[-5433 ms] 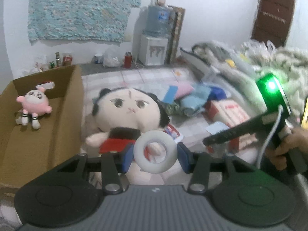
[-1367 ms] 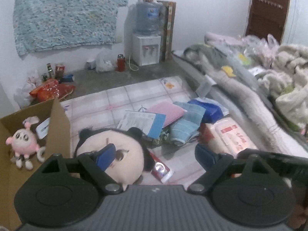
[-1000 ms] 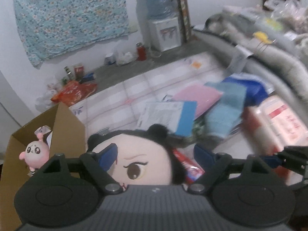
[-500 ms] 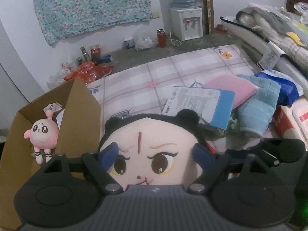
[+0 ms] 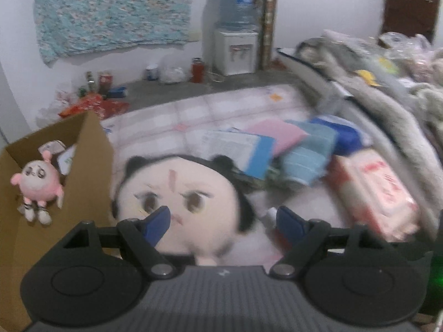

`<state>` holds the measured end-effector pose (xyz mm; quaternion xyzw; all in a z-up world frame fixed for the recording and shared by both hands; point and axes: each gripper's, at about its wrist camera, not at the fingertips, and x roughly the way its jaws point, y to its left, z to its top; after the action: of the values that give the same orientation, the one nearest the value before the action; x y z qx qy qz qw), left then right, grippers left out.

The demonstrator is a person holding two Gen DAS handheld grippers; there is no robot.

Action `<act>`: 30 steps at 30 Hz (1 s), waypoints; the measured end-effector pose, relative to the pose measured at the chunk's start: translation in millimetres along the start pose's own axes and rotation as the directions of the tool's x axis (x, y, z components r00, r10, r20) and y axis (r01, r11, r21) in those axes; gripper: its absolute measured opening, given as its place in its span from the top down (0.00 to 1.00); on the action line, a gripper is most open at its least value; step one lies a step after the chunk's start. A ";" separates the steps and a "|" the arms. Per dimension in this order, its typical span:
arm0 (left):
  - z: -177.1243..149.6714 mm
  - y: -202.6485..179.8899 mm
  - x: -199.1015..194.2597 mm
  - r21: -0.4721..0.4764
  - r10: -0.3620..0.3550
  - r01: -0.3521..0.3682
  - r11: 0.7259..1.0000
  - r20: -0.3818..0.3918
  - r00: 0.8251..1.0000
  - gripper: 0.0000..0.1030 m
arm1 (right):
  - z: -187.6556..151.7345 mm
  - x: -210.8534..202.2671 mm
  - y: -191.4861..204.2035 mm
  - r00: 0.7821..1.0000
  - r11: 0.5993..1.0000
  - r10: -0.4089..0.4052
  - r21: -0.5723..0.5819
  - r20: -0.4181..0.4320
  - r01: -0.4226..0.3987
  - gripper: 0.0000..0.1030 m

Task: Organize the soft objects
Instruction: 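Lower the left tool onto the red toothpaste tube and close on it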

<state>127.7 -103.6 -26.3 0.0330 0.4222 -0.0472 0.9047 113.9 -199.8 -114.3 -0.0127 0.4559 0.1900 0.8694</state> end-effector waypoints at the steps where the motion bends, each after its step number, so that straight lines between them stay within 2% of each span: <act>1: -5.2 -4.8 -4.7 0.001 -0.029 0.029 1.000 -0.004 1.000 0.18 | -7.4 -6.5 -1.3 1.000 1.000 -0.001 0.025 -0.003 0.001 0.66; 5: -22.4 -21.7 -8.3 0.000 -0.111 0.111 0.994 -0.052 0.993 0.18 | -32.5 -32.4 -3.7 1.000 0.994 0.013 0.108 -0.008 -0.012 0.66; 8: -32.5 -33.7 5.6 -0.027 -0.170 0.168 0.985 -0.130 0.977 0.20 | -49.9 -45.7 -3.4 1.000 0.988 0.015 0.153 0.001 -0.015 0.66; 9: -34.8 -36.7 12.7 -0.043 -0.190 0.185 0.982 -0.161 0.969 0.23 | -52.9 -47.8 -3.3 1.000 0.987 0.014 0.162 0.007 -0.014 0.66; 12: -39.7 -42.2 42.2 -0.123 -0.268 0.243 0.962 -0.270 0.925 0.37 | -59.3 -52.8 -5.5 0.999 0.979 0.024 0.202 0.024 -0.028 0.66; 14: -42.9 -45.4 58.7 -0.175 -0.306 0.262 0.949 -0.312 0.899 0.41 | -60.3 -57.6 -13.3 0.998 0.969 0.044 0.243 0.037 -0.052 0.66; 15: -43.8 -47.4 64.8 -0.189 -0.313 0.264 0.946 -0.320 0.894 0.42 | -61.2 -58.1 -17.3 0.997 0.961 0.058 0.266 0.044 -0.068 0.66; 20: -44.0 -63.0 78.0 -0.172 -0.302 0.257 0.951 -0.342 0.890 0.44 | -68.5 -61.6 -32.6 0.990 0.927 0.119 0.348 0.081 -0.140 0.66; 23: -44.9 -71.5 84.4 -0.149 -0.264 0.224 0.963 -0.365 0.893 0.49 | -72.3 -62.1 -40.2 0.983 0.908 0.152 0.379 0.102 -0.179 0.66; 24: -46.0 -74.7 87.2 -0.146 -0.259 0.219 0.965 -0.376 0.890 0.54 | -73.2 -61.9 -43.1 0.980 0.900 0.163 0.391 0.109 -0.194 0.66; 27: -47.9 -82.2 92.8 -0.142 -0.255 0.215 0.966 -0.398 0.881 0.57 | -77.2 -62.6 -49.6 0.973 0.881 0.192 0.415 0.127 -0.228 0.66; 30: -47.8 -90.8 93.4 -0.106 -0.217 0.190 0.976 -0.394 0.893 0.60 | -79.5 -62.3 -54.2 0.968 0.867 0.212 0.430 0.137 -0.251 0.66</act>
<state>140.7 -194.4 -130.5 -0.0316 0.6022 -0.1200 0.7887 37.8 -285.5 -119.2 0.2490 0.4479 0.1841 0.8388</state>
